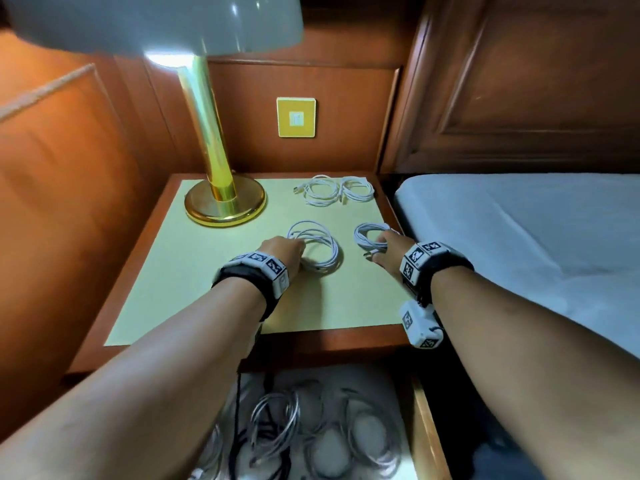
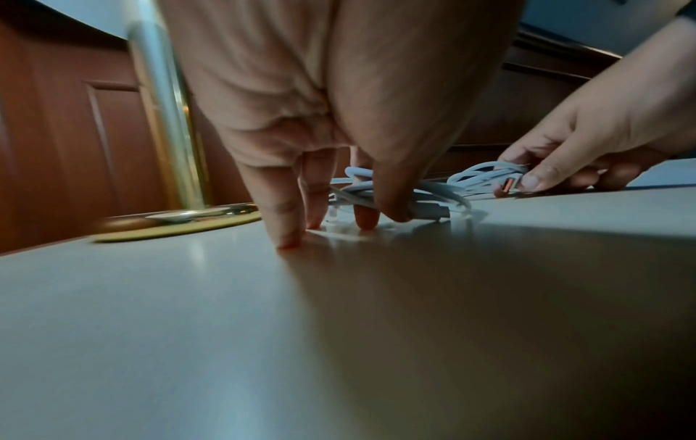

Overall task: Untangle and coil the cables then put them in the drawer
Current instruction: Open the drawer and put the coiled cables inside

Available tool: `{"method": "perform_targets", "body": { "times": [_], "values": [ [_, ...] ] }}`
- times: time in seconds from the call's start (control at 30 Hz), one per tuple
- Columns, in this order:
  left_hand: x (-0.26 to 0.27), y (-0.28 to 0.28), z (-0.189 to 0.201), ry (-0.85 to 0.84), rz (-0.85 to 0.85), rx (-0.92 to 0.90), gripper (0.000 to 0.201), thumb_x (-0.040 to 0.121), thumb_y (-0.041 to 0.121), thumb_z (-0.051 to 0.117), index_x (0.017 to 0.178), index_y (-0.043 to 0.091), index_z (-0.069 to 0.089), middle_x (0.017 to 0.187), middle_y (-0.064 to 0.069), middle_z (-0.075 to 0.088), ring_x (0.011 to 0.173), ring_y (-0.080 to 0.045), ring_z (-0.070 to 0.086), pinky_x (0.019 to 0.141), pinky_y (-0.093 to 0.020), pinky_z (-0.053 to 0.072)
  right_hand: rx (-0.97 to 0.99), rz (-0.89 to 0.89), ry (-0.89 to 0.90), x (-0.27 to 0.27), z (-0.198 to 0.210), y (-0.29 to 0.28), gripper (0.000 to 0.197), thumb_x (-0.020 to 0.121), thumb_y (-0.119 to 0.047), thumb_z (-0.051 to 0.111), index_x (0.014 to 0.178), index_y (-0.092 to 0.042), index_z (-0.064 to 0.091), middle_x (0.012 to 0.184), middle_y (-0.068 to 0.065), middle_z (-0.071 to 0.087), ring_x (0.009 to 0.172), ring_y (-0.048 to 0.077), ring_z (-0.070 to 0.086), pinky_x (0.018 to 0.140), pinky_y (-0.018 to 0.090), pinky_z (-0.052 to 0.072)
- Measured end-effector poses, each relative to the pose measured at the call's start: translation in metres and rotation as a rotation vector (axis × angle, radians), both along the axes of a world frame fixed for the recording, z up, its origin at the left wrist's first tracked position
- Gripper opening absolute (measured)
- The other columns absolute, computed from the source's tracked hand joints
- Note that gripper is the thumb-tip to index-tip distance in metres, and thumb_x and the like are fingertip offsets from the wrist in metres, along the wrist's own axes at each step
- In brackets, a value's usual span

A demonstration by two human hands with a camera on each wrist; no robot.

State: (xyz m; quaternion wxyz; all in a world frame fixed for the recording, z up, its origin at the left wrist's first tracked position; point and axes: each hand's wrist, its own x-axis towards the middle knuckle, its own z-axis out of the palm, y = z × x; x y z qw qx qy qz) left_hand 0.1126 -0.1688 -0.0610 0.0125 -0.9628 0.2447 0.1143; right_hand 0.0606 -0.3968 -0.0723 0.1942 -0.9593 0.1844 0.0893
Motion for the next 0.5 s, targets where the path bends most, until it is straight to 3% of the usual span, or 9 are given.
{"method": "perform_targets", "body": {
  "times": [0.07, 0.13, 0.23, 0.3, 0.37, 0.43, 0.5],
  "values": [
    [-0.023, 0.021, 0.001, 0.027, 0.021, -0.024, 0.017, 0.099, 0.012, 0.051, 0.114, 0.014, 0.059, 0.109, -0.017, 0.064, 0.096, -0.035, 0.064, 0.069, -0.033, 0.044, 0.037, 0.014, 0.040, -0.024, 0.004, 0.007, 0.018, 0.096, -0.028, 0.059, 0.089, -0.011, 0.062, 0.087, 0.014, 0.064, 0.072, 0.024, 0.054, 0.065, 0.029, 0.041],
    [-0.050, 0.046, 0.004, 0.059, 0.049, -0.040, 0.014, 0.098, 0.015, 0.054, 0.111, 0.016, 0.061, 0.108, -0.014, 0.065, 0.094, -0.033, 0.064, 0.068, -0.032, 0.046, 0.068, 0.048, 0.074, -0.052, 0.010, 0.019, 0.027, 0.095, -0.031, 0.061, 0.073, -0.018, 0.053, 0.072, 0.006, 0.057, 0.064, 0.022, 0.053, 0.058, 0.028, 0.040],
    [-0.095, 0.080, 0.008, 0.098, 0.066, -0.051, 0.012, 0.096, 0.013, 0.054, 0.105, 0.014, 0.062, 0.103, -0.012, 0.065, 0.089, -0.030, 0.064, 0.066, -0.031, 0.047, 0.116, 0.111, 0.120, -0.097, 0.018, 0.041, 0.017, 0.092, -0.029, 0.066, 0.083, -0.018, 0.058, 0.078, 0.004, 0.062, 0.074, 0.024, 0.061, 0.066, 0.029, 0.047],
    [-0.125, 0.098, 0.017, 0.131, 0.063, -0.053, 0.019, 0.096, 0.009, 0.050, 0.109, 0.014, 0.063, 0.105, -0.013, 0.063, 0.088, -0.028, 0.060, 0.064, -0.028, 0.042, 0.266, 0.144, 0.170, -0.126, 0.020, 0.057, 0.012, 0.093, -0.020, 0.068, 0.088, -0.014, 0.059, 0.074, 0.005, 0.064, 0.067, 0.020, 0.063, 0.057, 0.028, 0.053],
    [-0.151, 0.113, 0.025, 0.148, 0.055, -0.039, 0.025, 0.099, 0.012, 0.049, 0.118, 0.016, 0.064, 0.117, -0.011, 0.064, 0.099, -0.029, 0.061, 0.073, -0.027, 0.044, 0.374, 0.190, 0.263, -0.152, 0.021, 0.071, 0.011, 0.094, -0.013, 0.067, 0.086, -0.012, 0.059, 0.067, 0.006, 0.064, 0.056, 0.016, 0.061, 0.049, 0.024, 0.053],
    [-0.174, 0.124, 0.028, 0.147, 0.054, -0.071, 0.025, 0.097, 0.016, 0.053, 0.117, 0.022, 0.067, 0.122, -0.006, 0.066, 0.107, -0.029, 0.063, 0.087, -0.029, 0.049, 0.352, 0.275, 0.310, -0.175, 0.020, 0.084, 0.007, 0.093, -0.012, 0.067, 0.090, -0.012, 0.062, 0.070, 0.006, 0.063, 0.057, 0.016, 0.060, 0.051, 0.025, 0.056],
    [-0.196, 0.133, 0.027, 0.176, 0.037, -0.077, 0.024, 0.095, 0.018, 0.055, 0.114, 0.026, 0.069, 0.120, -0.003, 0.067, 0.105, -0.025, 0.063, 0.087, -0.026, 0.049, 0.338, 0.340, 0.308, -0.194, 0.020, 0.095, 0.007, 0.094, -0.008, 0.065, 0.092, -0.014, 0.061, 0.074, 0.004, 0.062, 0.057, 0.011, 0.061, 0.050, 0.023, 0.056]
  ]
}}
